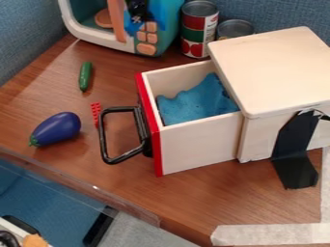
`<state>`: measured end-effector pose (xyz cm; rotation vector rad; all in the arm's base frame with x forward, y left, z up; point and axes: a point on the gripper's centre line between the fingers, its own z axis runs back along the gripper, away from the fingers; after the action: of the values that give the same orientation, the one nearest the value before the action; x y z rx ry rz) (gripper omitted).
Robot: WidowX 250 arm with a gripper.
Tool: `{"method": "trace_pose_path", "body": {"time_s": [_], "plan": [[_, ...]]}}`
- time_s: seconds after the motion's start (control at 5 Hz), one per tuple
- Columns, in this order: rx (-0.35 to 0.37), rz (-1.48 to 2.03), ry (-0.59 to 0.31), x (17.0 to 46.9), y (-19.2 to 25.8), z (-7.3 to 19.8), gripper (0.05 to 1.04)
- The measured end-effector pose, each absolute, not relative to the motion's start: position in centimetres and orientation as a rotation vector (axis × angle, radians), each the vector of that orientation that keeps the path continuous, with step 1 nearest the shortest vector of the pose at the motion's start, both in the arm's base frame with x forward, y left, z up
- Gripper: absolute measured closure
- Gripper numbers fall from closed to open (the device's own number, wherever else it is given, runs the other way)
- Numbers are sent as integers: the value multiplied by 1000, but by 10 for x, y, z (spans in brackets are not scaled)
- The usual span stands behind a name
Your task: Take the blue thing out of the drawer and put it on the right side of the green thing
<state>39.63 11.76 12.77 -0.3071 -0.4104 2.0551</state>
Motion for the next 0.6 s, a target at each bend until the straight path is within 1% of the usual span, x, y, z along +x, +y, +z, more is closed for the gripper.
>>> {"method": "trace_pose_path", "body": {"time_s": [0.2, 0.6], "plan": [[-255, 2038, -419, 387, 125, 113, 856], [-142, 1994, -424, 377, 133, 71, 856]]}}
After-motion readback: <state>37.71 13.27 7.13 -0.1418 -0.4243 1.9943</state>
